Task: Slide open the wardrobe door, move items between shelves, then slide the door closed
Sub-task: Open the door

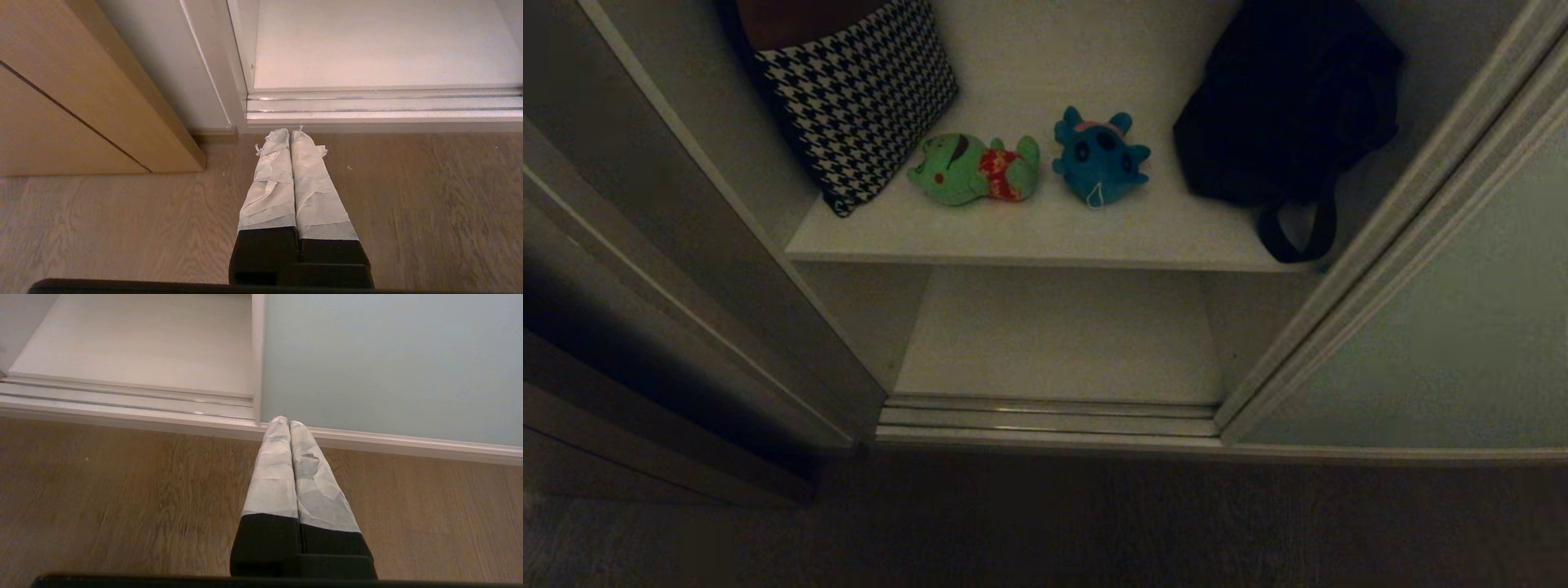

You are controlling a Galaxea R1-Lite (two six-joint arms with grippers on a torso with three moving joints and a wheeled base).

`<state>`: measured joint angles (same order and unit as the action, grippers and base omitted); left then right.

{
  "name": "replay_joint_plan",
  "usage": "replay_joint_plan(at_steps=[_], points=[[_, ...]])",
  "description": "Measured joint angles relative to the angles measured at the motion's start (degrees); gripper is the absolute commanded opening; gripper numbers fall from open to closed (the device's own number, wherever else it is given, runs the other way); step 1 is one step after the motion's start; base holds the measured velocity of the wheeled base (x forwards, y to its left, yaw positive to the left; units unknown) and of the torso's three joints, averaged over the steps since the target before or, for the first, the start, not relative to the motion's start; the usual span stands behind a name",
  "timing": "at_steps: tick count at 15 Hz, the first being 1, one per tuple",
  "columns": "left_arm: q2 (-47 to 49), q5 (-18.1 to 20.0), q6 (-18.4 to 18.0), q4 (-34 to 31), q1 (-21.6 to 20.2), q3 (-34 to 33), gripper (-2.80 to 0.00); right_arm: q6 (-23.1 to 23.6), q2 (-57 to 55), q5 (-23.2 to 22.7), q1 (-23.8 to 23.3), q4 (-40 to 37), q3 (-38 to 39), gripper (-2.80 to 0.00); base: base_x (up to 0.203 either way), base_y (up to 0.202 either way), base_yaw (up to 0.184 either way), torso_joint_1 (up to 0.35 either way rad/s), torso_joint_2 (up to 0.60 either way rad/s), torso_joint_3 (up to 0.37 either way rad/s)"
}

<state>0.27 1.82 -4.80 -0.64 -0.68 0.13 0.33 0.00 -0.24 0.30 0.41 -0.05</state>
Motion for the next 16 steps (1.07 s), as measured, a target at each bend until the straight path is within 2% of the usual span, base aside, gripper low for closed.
replay_joint_plan(at_steps=[6,16], points=[[-0.4,0.0,0.7,0.2,0.0,-0.1,-2.80,0.0,0.0,0.0,0.0,0.0,-0.1,-2.80,0.000,0.000,0.000,0.000,0.00,0.000],[-0.4,0.0,0.9,0.3,0.0,-0.1,-2.80,0.0,0.0,0.0,0.0,0.0,0.0,-2.80,0.168,0.000,0.001,0.002,0.00,0.003]])
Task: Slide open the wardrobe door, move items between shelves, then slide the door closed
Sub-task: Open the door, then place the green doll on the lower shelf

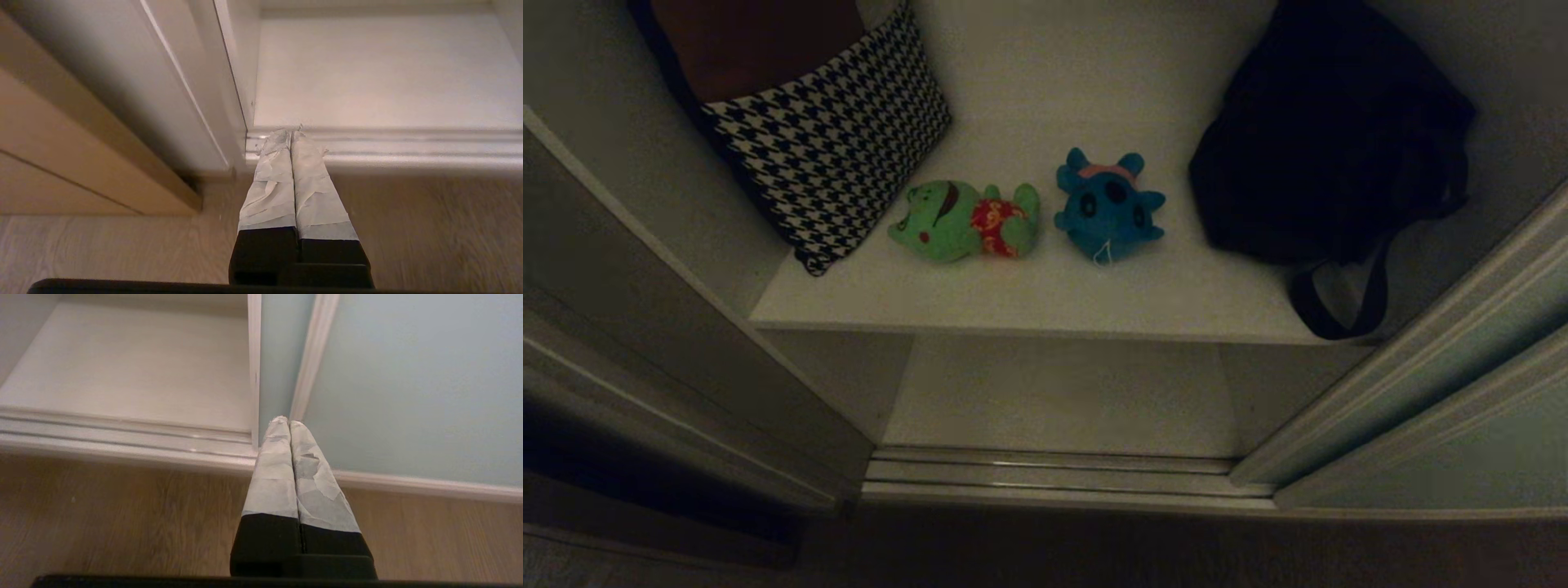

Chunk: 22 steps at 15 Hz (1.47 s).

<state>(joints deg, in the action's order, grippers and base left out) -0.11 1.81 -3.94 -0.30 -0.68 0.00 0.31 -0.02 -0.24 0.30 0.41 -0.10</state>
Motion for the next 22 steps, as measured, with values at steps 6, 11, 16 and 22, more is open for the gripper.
replay_joint_plan(at_steps=[6,11,16,22], points=[[0.0,-1.0,-0.5,0.8,0.0,0.2,-2.80,0.0,0.0,0.0,0.0,0.0,0.0,-2.80,0.000,0.000,0.000,0.000,0.00,0.000],[4.0,0.8,-1.9,-2.4,0.0,19.0,-2.80,0.0,0.0,0.0,0.0,0.0,0.0,-2.80,0.000,0.000,0.000,0.000,0.00,0.000],[30.5,3.9,-4.1,-4.6,0.2,42.6,-2.80,0.0,0.0,0.0,0.0,0.0,0.0,-2.80,0.000,0.000,0.000,0.000,0.00,0.000],[67.1,5.8,-4.7,-5.6,2.7,71.5,0.00,0.0,0.0,0.0,0.0,0.0,0.0,-2.80,0.000,0.000,0.000,0.000,0.00,0.000]])
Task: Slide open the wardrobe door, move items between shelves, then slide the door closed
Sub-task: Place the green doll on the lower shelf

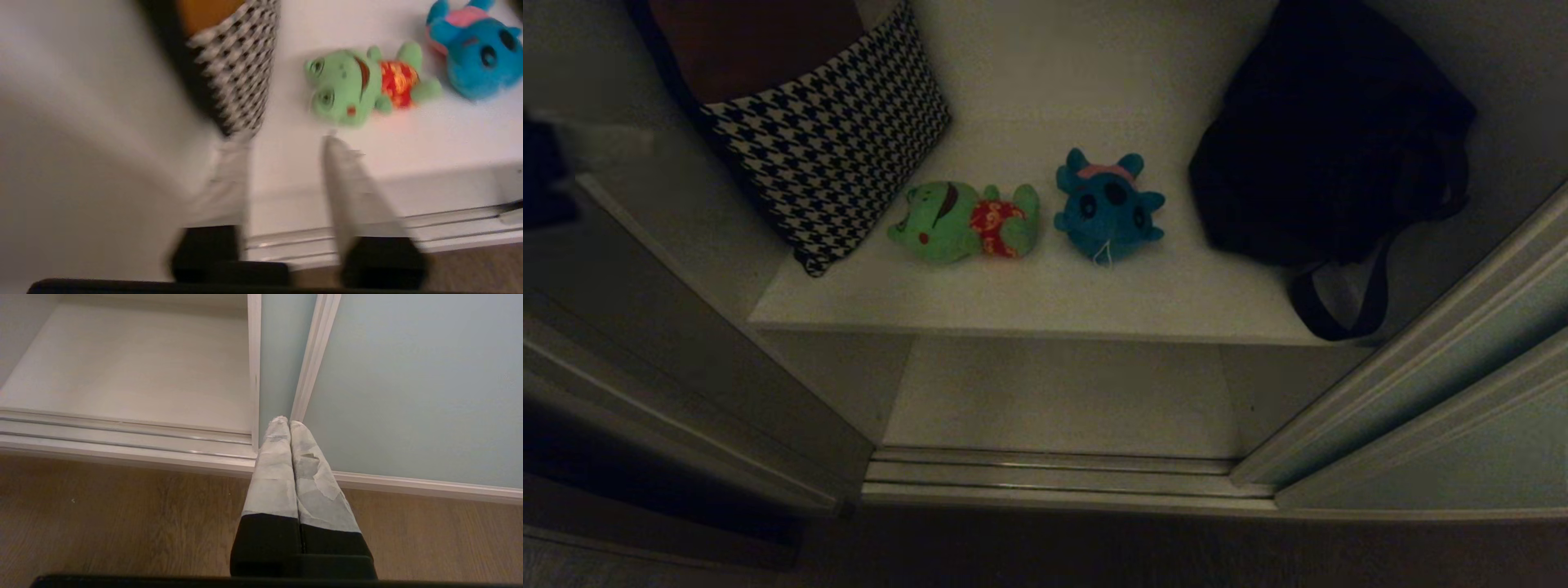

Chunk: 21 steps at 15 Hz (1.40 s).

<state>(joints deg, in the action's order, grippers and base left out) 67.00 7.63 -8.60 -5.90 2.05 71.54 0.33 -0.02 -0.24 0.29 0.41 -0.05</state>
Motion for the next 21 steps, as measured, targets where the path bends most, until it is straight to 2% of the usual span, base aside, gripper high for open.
replay_joint_plan(at_steps=[2,4,7,10,15,18,21], points=[[8.9,0.2,2.3,-0.1,3.3,6.0,0.00,0.0,0.0,0.0,0.0,0.0,0.0,-2.80,0.000,0.000,0.000,0.000,0.00,0.000],[15.5,-0.2,6.6,-0.6,6.4,10.3,0.00,0.0,0.0,0.0,0.0,0.0,0.0,-2.80,0.000,0.000,0.000,0.000,0.00,0.000],[22.5,-0.8,9.8,-4.3,8.7,14.7,0.00,0.0,0.0,0.0,0.0,0.0,0.0,-2.80,0.000,0.000,0.000,0.000,0.00,0.000],[27.6,-1.0,12.9,-4.6,9.3,16.7,0.00,0.0,0.0,0.0,0.0,0.0,0.0,-2.80,0.000,0.000,0.000,0.000,0.00,0.000],[35.3,-1.3,19.0,0.8,9.4,18.8,0.00,0.0,0.0,0.0,0.0,0.0,0.0,-2.80,0.000,0.000,0.000,0.000,0.00,0.000],[39.2,-1.1,19.9,2.1,9.4,21.6,0.00,0.0,0.0,0.0,0.0,0.0,0.0,-2.80,0.000,0.000,0.000,0.000,0.00,0.000],[42.4,-1.0,22.2,8.1,9.7,23.0,0.00,0.0,0.0,0.0,0.0,0.0,0.0,-2.80,0.000,0.000,0.000,0.000,0.00,0.000]])
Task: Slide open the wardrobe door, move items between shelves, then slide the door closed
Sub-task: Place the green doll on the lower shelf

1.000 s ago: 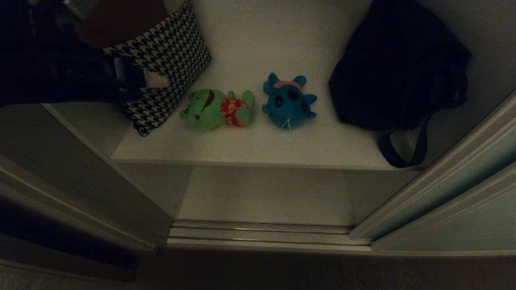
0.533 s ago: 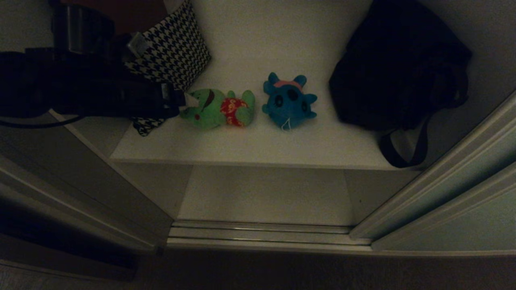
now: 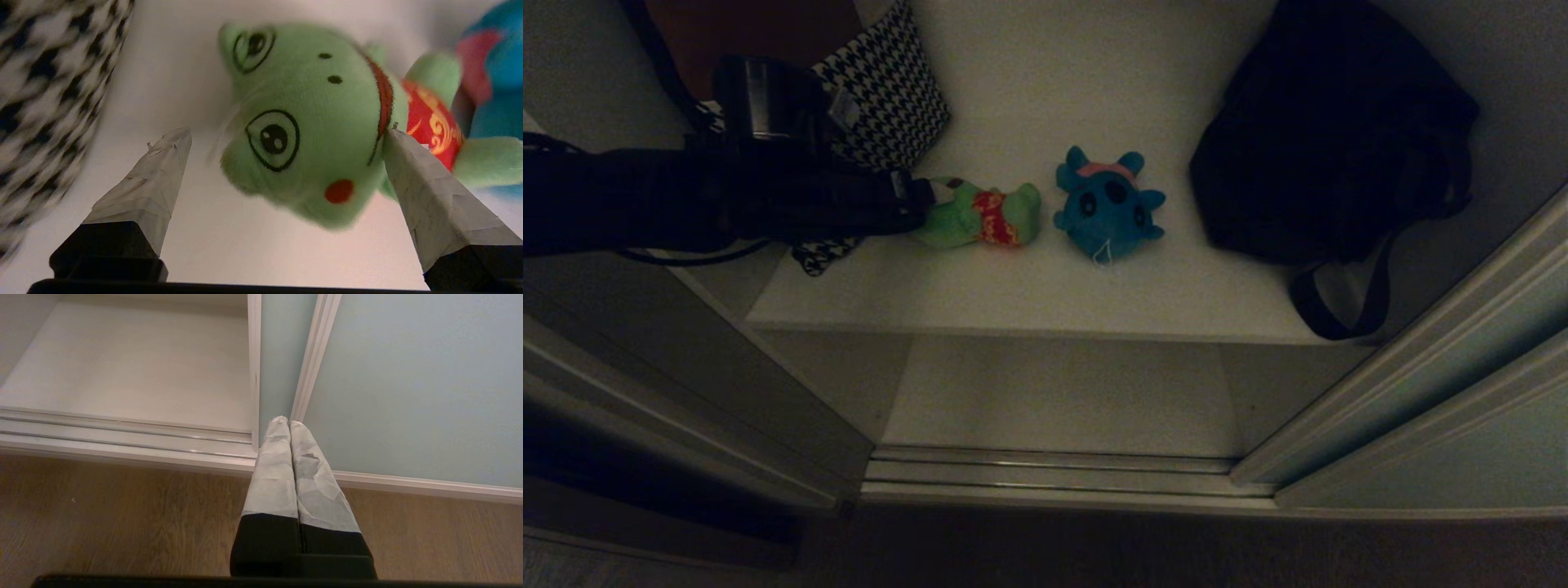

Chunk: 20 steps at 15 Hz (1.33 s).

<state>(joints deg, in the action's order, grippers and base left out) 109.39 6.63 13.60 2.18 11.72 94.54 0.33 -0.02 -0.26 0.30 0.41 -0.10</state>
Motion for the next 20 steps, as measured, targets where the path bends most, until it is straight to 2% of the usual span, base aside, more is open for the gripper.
replay_joint_plan(at_steps=[5,6,8,15,20], points=[[3.4,0.1,2.0,0.8,0.9,1.8,0.00,0.0,0.0,0.0,0.0,0.0,0.0,-2.80,0.000,0.000,0.000,0.000,0.00,0.000],[3.6,0.1,2.1,1.5,1.1,2.1,-2.80,0.0,0.0,0.0,0.0,0.0,0.0,-2.80,0.000,0.000,0.000,0.000,0.00,0.000],[4.0,0.1,2.1,3.7,1.5,2.4,-2.80,0.0,0.0,0.0,0.0,0.0,0.0,-2.80,0.000,0.000,0.000,0.000,0.00,0.000],[5.0,-0.2,1.8,4.6,2.0,2.4,-2.80,0.0,0.0,0.0,0.0,0.0,0.0,-2.80,0.000,0.000,0.000,0.000,0.00,0.000],[1.2,-1.9,1.2,7.7,2.9,0.3,-2.80,0.0,0.0,0.0,0.0,0.0,0.0,-2.80,0.000,0.000,0.000,0.000,0.00,0.000]])
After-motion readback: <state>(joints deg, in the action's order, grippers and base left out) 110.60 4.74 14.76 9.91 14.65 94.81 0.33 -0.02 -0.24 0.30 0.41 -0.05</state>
